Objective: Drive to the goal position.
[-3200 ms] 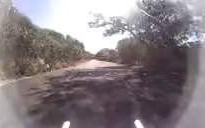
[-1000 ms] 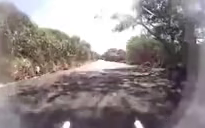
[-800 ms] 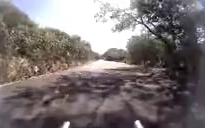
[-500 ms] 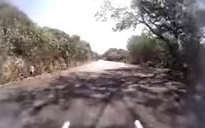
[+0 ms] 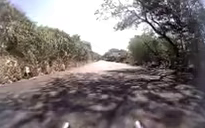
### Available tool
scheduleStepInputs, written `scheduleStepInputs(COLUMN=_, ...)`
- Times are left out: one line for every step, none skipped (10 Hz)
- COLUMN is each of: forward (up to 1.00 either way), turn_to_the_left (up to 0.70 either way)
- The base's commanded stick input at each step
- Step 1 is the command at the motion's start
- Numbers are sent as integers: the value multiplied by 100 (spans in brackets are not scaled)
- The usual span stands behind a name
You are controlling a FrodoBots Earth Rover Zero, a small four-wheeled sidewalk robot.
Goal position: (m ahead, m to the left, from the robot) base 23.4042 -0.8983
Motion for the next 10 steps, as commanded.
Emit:
scheduleStepInputs(forward=85, turn_to_the_left=0)
scheduleStepInputs(forward=85, turn_to_the_left=0)
scheduleStepInputs(forward=85, turn_to_the_left=0)
scheduleStepInputs(forward=85, turn_to_the_left=0)
scheduleStepInputs(forward=85, turn_to_the_left=0)
scheduleStepInputs(forward=85, turn_to_the_left=0)
scheduleStepInputs(forward=85, turn_to_the_left=0)
scheduleStepInputs(forward=85, turn_to_the_left=0)
scheduleStepInputs(forward=85, turn_to_the_left=0)
scheduleStepInputs(forward=85, turn_to_the_left=0)
